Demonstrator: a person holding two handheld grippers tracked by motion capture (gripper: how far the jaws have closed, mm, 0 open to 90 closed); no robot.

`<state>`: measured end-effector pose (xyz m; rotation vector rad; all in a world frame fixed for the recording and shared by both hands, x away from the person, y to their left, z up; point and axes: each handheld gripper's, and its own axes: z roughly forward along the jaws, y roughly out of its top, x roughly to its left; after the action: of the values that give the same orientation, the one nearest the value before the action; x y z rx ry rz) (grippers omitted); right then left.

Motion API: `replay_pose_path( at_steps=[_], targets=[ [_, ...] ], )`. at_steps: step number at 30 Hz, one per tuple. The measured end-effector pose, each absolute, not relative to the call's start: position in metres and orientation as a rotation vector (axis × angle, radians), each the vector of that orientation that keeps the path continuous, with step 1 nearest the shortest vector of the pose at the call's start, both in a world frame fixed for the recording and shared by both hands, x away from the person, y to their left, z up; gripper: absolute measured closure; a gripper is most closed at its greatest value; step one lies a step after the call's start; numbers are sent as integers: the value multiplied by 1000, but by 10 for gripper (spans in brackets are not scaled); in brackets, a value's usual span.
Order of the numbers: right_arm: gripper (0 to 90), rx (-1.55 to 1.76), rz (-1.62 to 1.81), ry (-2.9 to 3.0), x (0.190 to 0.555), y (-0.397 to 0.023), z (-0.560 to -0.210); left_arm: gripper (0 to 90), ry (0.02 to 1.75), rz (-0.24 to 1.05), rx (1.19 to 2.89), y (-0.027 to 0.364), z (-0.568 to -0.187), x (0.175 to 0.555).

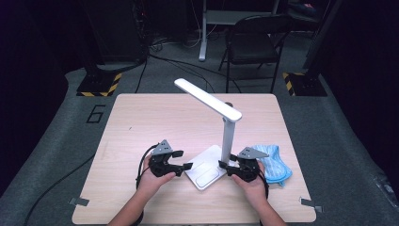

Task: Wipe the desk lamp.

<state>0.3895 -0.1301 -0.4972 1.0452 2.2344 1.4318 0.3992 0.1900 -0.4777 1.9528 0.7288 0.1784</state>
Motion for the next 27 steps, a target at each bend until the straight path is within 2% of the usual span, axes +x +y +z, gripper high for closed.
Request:
replay_pose_path(
  at_steps=[15, 27],
  targets=[
    [475, 1070, 1410, 2189, 391, -127, -497, 278, 796, 158, 1960, 189, -498, 406],
    [499, 1081, 1373, 2146, 388, -131, -495, 264, 798, 141, 1987, 177, -507, 407]
  ],
)
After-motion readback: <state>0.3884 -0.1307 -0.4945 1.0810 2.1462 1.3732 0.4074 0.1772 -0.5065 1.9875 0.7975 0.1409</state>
